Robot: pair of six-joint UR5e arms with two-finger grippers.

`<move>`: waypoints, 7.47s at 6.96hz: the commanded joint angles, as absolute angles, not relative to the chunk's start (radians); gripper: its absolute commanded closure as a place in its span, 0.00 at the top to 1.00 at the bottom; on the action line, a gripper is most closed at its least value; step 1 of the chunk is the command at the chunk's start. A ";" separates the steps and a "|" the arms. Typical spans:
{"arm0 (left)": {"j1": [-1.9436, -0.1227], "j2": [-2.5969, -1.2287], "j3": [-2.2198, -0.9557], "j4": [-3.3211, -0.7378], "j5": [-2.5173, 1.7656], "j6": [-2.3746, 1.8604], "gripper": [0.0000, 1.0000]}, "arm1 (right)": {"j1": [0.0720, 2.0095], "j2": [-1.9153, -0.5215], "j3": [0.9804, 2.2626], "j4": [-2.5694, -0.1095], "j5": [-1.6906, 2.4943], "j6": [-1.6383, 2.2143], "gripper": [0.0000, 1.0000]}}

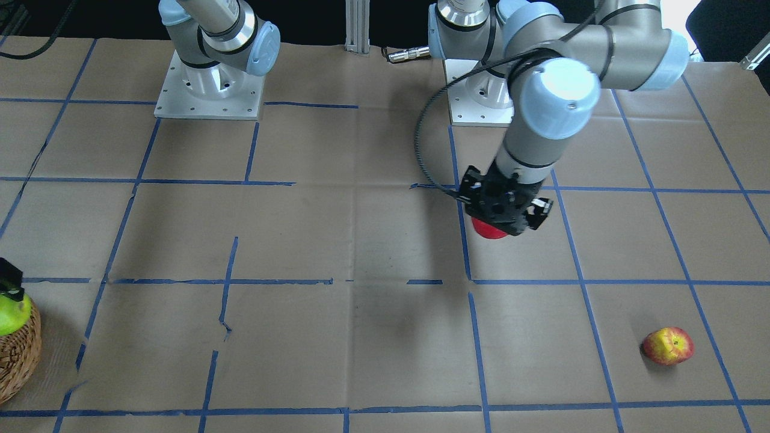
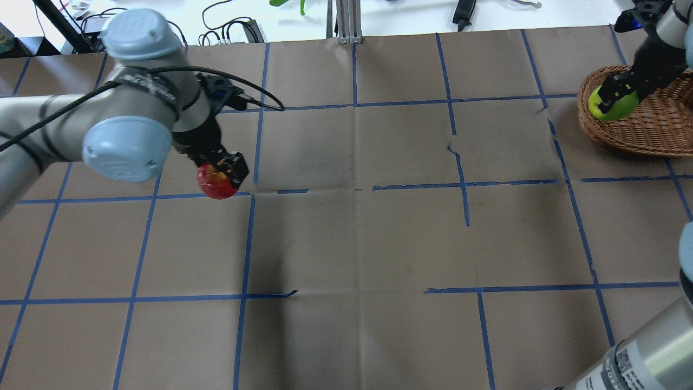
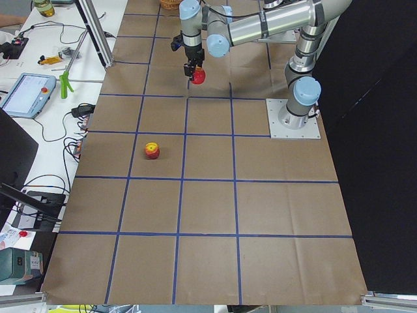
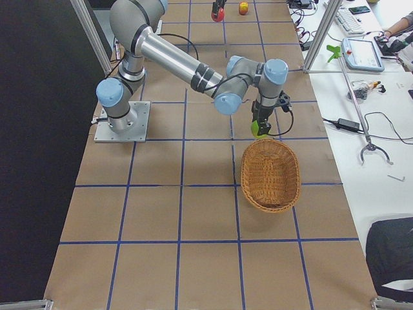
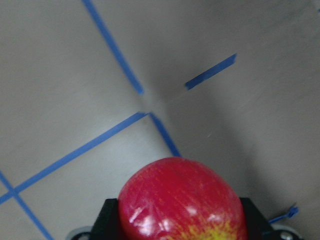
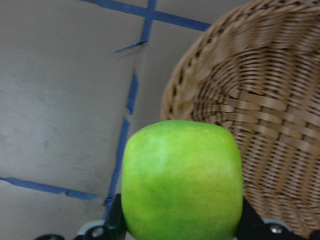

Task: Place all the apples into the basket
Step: 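Drop green apple in basket while left gripper sets red apple centre, then grasp red apple with right gripper while left grasps red-yellow apple, then carry red apple to basket while left brings red-yellow apple centre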

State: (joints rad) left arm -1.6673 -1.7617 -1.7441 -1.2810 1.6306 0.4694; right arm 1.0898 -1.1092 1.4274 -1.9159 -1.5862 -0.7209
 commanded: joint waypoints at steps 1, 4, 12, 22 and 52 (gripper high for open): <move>-1.892 -1.979 -1.540 -1.281 1.643 0.398 0.35 | 0.981 -1.008 1.321 -1.937 -1.572 -0.893 0.12; -1.988 -2.178 -1.353 -1.258 1.640 0.402 0.35 | 0.875 -0.879 1.175 -1.922 -1.549 -0.948 0.12; -1.980 -2.181 -1.424 -1.239 1.632 0.370 0.98 | 0.891 -0.943 1.180 -1.788 -1.554 -0.921 0.99; -1.134 -2.014 -1.456 -1.216 1.557 0.517 0.96 | 1.665 -1.217 1.503 -1.898 -1.556 0.052 0.99; -1.959 -2.200 -1.453 -1.114 1.586 0.239 0.38 | 0.997 -0.933 1.384 -2.106 -1.575 -0.836 0.25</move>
State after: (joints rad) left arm -1.9608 -2.1866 -1.4335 -1.1672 1.5879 0.2337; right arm 1.0188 -0.9583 1.3831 -2.1080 -1.5761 -0.8319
